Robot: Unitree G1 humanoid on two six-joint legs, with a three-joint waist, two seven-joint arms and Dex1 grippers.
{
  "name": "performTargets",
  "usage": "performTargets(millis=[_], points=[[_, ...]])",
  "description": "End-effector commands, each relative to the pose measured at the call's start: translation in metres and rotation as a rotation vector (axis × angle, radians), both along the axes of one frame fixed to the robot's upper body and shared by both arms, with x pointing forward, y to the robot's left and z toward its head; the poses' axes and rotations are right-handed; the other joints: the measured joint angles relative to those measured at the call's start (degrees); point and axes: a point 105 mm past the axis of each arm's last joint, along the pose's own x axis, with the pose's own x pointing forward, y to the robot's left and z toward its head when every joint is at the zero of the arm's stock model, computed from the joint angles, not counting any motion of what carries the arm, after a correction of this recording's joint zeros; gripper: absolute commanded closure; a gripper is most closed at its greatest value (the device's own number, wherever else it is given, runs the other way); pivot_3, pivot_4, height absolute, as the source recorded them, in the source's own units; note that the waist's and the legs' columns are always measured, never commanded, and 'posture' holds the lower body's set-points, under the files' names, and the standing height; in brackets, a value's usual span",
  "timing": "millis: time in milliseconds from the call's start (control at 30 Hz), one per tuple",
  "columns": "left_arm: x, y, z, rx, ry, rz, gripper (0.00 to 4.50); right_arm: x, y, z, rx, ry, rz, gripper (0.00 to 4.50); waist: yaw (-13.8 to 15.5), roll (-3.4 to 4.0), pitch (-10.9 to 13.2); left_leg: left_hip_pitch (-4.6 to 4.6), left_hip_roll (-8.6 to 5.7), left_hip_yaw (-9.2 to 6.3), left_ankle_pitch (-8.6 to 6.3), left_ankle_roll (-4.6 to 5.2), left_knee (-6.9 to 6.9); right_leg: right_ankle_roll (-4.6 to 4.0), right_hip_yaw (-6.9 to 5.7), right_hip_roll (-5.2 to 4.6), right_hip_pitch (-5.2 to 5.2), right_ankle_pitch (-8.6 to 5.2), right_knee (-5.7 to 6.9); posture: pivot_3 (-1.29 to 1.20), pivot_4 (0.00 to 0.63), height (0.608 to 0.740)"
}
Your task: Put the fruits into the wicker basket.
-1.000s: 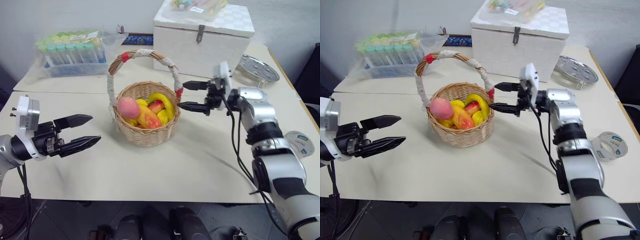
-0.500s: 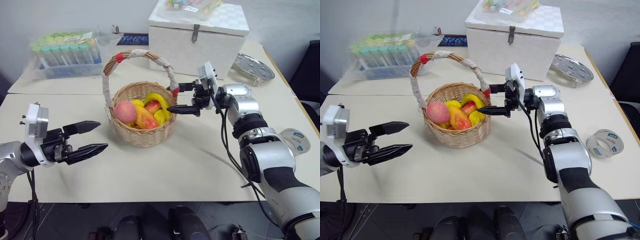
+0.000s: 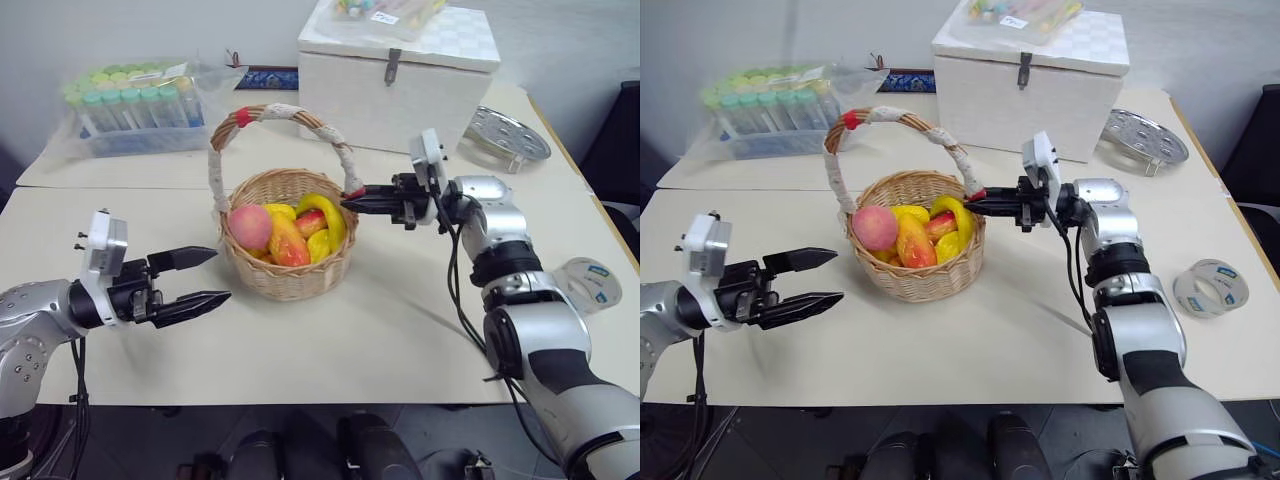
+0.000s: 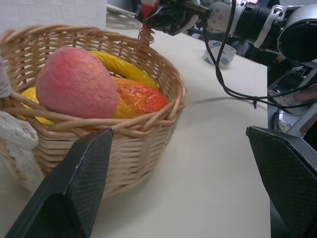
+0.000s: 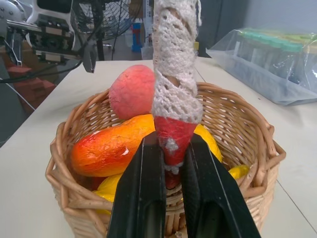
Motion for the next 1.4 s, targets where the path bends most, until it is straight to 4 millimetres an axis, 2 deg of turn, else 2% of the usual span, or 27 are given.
performTargets(millis=[33,100,167,300,400,500,667,800,867,967,1133,1300,1400], points=[[0.001,-0.004,0.002,-0.005,-0.026,-0.027,0.00,-0.016,-0.014,0.026,0.076,-0.095,-0.022,4.40,0.2,0.00,0.0,-0.01,0.00,-0.02,0.00,0.00,0.00,0.00,-0.01,0.00,0.00,0.00,-0.03,0.00,0.150,0.740],[0.002,-0.006,0.001,-0.013,-0.028,-0.036,0.00,-0.024,-0.026,0.036,0.138,-0.131,-0.100,4.40,0.3,0.00,0.0,-0.06,0.00,-0.06,0.00,0.00,0.00,0.00,-0.04,0.00,0.00,0.00,-0.06,0.00,0.150,0.740],[0.004,-0.008,-0.001,-0.025,-0.028,-0.043,0.00,-0.040,-0.050,0.044,0.194,-0.170,-0.224,4.40,0.6,0.00,0.0,-0.10,0.00,-0.08,0.00,-0.01,0.00,0.00,-0.05,0.00,-0.03,0.00,-0.07,0.00,0.150,0.740],[0.008,-0.012,-0.004,-0.029,-0.035,-0.057,0.00,-0.065,-0.087,0.049,0.230,-0.212,-0.446,4.40,1.7,0.01,0.0,-0.19,-0.01,-0.13,-0.02,-0.03,-0.08,0.00,-0.10,0.00,-0.08,0.00,-0.21,0.00,0.150,0.740],[0.012,-0.020,-0.006,-0.033,-0.039,-0.089,0.00,-0.075,-0.122,0.050,0.254,-0.245,-0.711,4.40,1.8,0.01,0.0,-0.19,-0.03,-0.09,-0.02,-0.03,-0.09,0.00,-0.07,0.01,-0.06,0.00,-0.24,0.00,0.150,0.740],[0.014,-0.024,-0.006,-0.035,-0.042,-0.111,0.00,-0.076,-0.147,0.044,0.248,-0.275,-0.912,4.40,1.5,0.01,0.0,-0.12,-0.05,0.01,0.01,-0.04,-0.09,0.00,0.05,0.04,-0.06,0.00,-0.22,0.00,0.150,0.740],[0.015,-0.027,-0.007,-0.035,-0.042,-0.128,0.00,-0.078,-0.165,0.042,0.276,-0.311,-1.084,4.40,1.3,0.02,0.0,0.09,-0.03,0.21,0.08,-0.13,-0.30,0.00,0.25,0.15,-0.06,0.00,-0.16,0.00,0.150,0.740],[0.016,-0.034,-0.005,-0.029,-0.032,-0.181,0.00,-0.060,-0.166,0.016,0.326,-0.210,-1.181,4.40,1.3,0.02,0.0,0.10,-0.01,0.21,0.13,-0.17,-0.31,0.00,0.27,0.19,-0.08,0.00,-0.15,0.00,0.150,0.740],[0.018,-0.035,-0.002,-0.029,-0.050,-0.184,0.00,-0.058,-0.166,0.006,0.322,-0.169,-1.190,4.40,1.5,0.02,0.0,0.09,-0.02,0.20,0.13,-0.16,-0.30,0.00,0.27,0.19,-0.07,0.00,-0.14,0.00,0.150,0.740],[0.020,-0.036,0.003,-0.016,-0.096,-0.184,0.00,-0.059,-0.167,-0.009,0.278,-0.124,-1.197,3.44,1.6,0.04,0.0,0.08,-0.04,0.19,0.13,-0.15,-0.35,0.00,0.26,0.16,-0.07,0.00,-0.18,0.00,0.150,0.740],[0.018,-0.040,0.009,-0.023,-0.172,-0.187,0.00,-0.066,-0.165,-0.004,0.273,-0.148,-1.187,1.74,1.6,0.03,0.0,0.06,-0.05,0.20,0.12,-0.12,-0.31,0.01,0.27,0.15,-0.06,0.00,-0.20,0.00,0.150,0.740],[0.017,-0.045,0.008,-0.006,-0.277,-0.179,0.00,-0.093,-0.176,-0.006,0.178,-0.144,-1.116,0.03,1.8,0.04,0.0,0.08,-0.04,0.17,0.13,-0.13,-0.34,0.01,0.26,0.17,-0.05,0.00,-0.18,0.00,0.150,0.740],[0.018,-0.043,0.007,-0.017,-0.265,-0.144,0.00,-0.116,-0.176,-0.006,0.113,-0.141,-1.007,0.03,2.2,0.03,0.0,0.08,-0.05,0.18,0.11,-0.10,-0.34,0.02,0.26,0.17,0.00,0.01,-0.27,0.00,0.150,0.740]])
